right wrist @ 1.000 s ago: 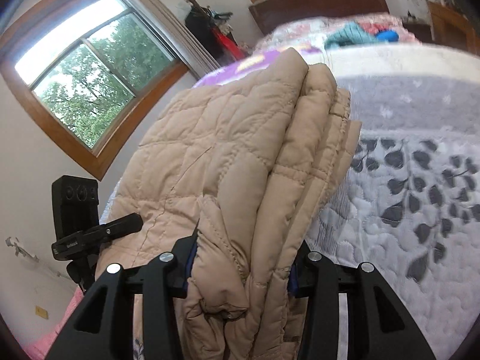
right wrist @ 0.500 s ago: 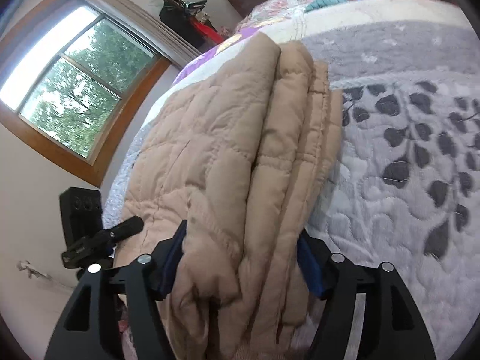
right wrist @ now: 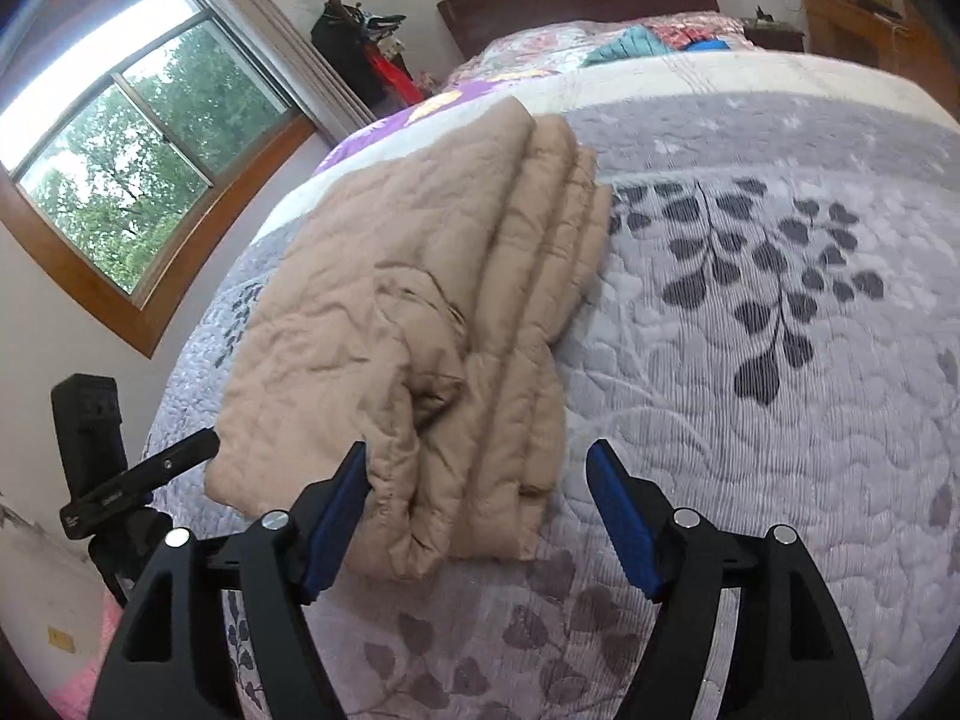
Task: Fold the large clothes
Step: 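Open both tools and pull them back from the folded coat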
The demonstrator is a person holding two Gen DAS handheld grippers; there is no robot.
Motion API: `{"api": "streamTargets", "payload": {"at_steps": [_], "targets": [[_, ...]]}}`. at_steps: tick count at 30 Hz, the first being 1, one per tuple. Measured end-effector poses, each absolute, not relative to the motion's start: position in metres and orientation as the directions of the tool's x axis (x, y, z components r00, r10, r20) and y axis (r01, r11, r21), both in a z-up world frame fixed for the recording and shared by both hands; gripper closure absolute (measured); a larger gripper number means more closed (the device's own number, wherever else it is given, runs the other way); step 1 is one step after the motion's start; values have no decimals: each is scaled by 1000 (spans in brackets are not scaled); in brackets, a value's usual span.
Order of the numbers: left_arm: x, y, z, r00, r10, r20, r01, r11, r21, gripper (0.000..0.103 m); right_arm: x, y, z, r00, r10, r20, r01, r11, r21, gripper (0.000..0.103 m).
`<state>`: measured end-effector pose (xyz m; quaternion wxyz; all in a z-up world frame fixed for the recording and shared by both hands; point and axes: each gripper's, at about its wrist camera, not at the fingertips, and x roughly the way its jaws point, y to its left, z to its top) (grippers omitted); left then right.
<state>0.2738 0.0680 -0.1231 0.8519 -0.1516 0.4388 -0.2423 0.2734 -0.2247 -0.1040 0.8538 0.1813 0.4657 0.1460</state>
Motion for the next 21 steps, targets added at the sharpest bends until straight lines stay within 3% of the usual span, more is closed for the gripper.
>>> {"api": "streamTargets", "payload": {"at_steps": [8,13,18,21], "targets": [[278,54,-151,474,-531,-702,287,847,-447,19,284,-225,-139,485,390,-783,-28,901,432,27],[278,54,-144,481,-508,-715,267,861,-433,19,277,-222,-133,504,372,-779,-27,909,417,26],[255,47,-116,546,-397,-738,266,917,-297,18,251,-207,-106,558,284,-780,-51,950,309,25],[242,43,-105,567,-328,-755,247,943,-225,13,235,-197,-92,576,246,-779,-48,962,269,16]]}}
